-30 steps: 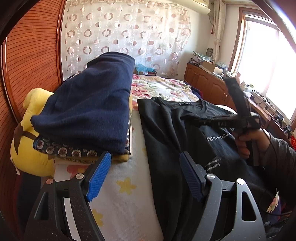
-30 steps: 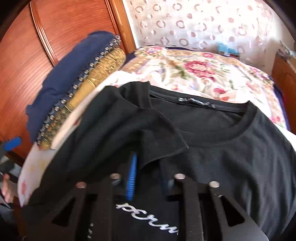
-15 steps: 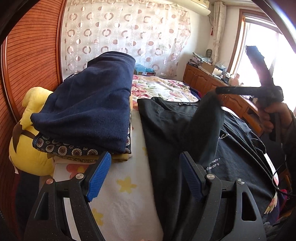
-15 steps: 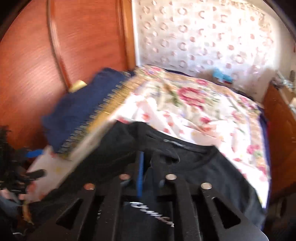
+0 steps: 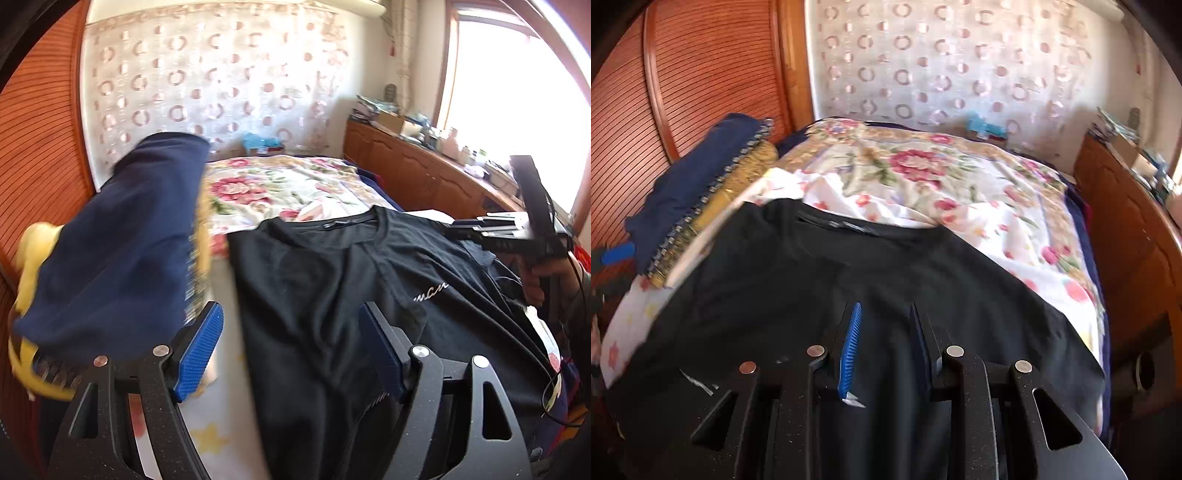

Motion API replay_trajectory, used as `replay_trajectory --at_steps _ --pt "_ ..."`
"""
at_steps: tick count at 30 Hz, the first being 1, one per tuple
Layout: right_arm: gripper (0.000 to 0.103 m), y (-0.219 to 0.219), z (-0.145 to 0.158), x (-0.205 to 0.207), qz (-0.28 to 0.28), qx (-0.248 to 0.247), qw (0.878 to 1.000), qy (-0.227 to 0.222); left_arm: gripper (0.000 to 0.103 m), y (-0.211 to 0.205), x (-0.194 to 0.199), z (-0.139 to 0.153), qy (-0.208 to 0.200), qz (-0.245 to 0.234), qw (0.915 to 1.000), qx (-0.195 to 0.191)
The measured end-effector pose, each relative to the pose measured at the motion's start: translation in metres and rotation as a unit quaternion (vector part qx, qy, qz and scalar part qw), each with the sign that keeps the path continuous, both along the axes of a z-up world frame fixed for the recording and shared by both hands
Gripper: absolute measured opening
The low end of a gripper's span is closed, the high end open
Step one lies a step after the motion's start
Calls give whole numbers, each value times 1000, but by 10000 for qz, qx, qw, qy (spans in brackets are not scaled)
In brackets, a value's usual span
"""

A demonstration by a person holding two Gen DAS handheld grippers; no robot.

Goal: Fold small clothes

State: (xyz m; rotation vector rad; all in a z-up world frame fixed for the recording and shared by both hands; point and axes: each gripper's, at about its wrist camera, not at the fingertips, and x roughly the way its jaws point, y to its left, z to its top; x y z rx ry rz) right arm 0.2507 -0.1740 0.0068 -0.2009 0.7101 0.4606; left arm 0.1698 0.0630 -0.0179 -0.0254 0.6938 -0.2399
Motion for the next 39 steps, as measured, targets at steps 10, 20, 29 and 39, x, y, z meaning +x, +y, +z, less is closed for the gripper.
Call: replay_trajectory --at_steps 10,20,29,39 --pt "28 -54 -51 -11 -524 -90 9984 217 52 -26 80 -24 564 119 9976 386" --pt "39 -55 -59 -10 -493 -45 9986 183 43 -28 136 -54 1164 453 9901 637" --pt "44 -69 -61 3 -420 -7 9989 216 25 -27 145 -62 1184 451 9900 627" --pt "47 -68 -60 4 -412 -42 9989 208 3 -11 133 0 512 617 9927 906"
